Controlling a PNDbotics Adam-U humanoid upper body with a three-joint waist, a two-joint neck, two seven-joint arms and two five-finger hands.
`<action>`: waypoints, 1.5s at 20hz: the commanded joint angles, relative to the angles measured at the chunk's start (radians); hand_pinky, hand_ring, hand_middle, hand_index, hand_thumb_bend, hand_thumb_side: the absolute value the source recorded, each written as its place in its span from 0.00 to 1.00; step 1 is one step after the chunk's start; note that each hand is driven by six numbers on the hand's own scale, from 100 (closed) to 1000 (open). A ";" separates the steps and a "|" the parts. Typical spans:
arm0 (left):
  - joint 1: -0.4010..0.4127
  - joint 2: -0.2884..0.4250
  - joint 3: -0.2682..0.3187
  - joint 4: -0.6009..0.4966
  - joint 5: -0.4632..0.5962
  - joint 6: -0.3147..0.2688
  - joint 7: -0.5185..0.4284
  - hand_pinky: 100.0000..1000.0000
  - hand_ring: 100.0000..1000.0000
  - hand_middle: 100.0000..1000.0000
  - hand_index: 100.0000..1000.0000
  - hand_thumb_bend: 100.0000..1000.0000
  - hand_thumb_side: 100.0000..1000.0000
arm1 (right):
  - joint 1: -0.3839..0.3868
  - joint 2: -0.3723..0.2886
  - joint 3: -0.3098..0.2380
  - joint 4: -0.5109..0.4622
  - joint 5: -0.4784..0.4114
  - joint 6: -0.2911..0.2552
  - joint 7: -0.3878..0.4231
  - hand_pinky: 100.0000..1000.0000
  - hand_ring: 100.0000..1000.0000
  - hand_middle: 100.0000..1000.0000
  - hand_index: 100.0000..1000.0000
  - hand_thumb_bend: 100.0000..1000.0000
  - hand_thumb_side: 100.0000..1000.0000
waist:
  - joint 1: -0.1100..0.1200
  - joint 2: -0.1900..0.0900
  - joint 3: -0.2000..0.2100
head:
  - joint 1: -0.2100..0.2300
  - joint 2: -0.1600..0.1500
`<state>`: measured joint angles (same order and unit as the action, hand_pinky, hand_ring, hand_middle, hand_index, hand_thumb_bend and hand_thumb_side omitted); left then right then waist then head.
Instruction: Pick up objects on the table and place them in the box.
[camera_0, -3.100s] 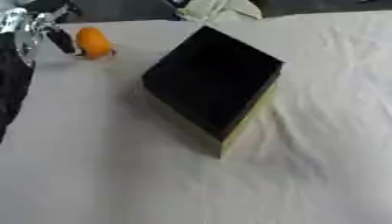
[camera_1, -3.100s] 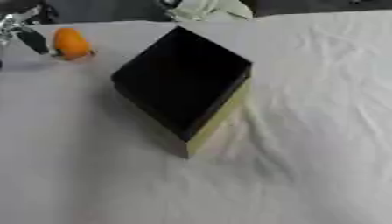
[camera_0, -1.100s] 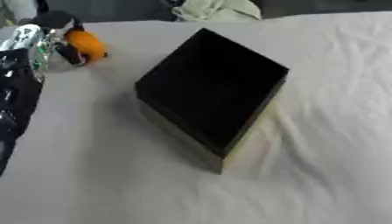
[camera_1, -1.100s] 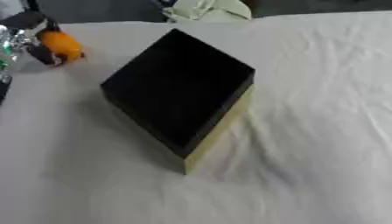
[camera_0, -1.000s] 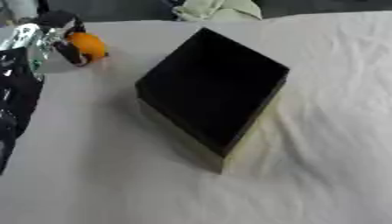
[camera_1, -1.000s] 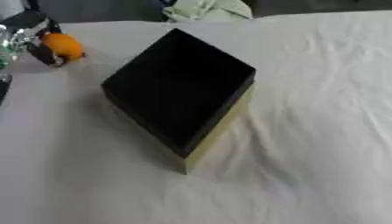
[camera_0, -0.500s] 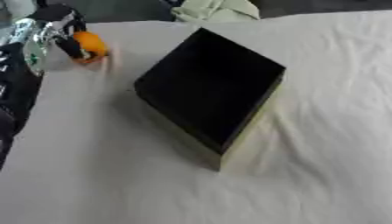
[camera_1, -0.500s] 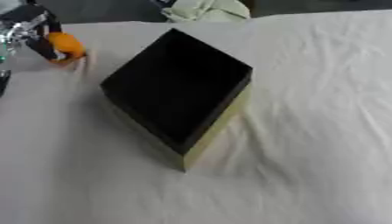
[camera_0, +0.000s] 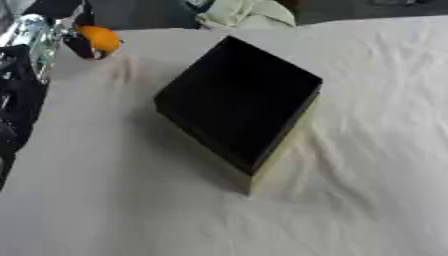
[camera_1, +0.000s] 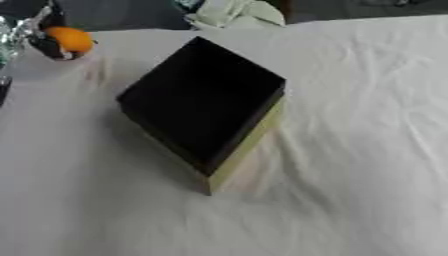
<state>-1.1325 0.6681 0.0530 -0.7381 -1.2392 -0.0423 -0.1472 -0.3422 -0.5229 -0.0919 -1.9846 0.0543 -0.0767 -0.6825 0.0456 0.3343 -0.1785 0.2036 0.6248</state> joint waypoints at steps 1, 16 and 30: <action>-0.013 0.040 -0.008 -0.066 -0.003 -0.017 0.013 0.00 0.21 0.31 0.32 0.52 0.00 | -0.005 -0.017 -0.010 -0.015 -0.004 -0.004 -0.002 0.75 0.72 0.66 0.84 0.21 1.00 | -0.001 -0.030 0.000 | -0.001 0.008; 0.061 0.065 -0.154 -0.454 0.266 -0.140 -0.039 0.00 0.22 0.36 0.34 0.49 0.00 | -0.008 -0.017 -0.009 -0.015 -0.010 -0.011 0.002 0.75 0.72 0.66 0.84 0.20 1.00 | 0.005 -0.066 0.000 | -0.020 0.022; 0.138 -0.014 -0.320 -0.764 0.466 -0.139 -0.079 0.00 0.23 0.39 0.35 0.53 0.00 | -0.017 -0.010 -0.004 -0.015 -0.016 -0.016 0.004 0.75 0.72 0.66 0.84 0.20 1.00 | 0.007 -0.074 -0.004 | -0.033 0.023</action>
<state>-0.9805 0.6503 -0.2646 -1.4786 -0.7803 -0.1834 -0.2204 -0.3449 -0.5187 -0.0916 -1.9846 0.0449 -0.0882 -0.6782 0.0572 0.2836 -0.1807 0.1728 0.6420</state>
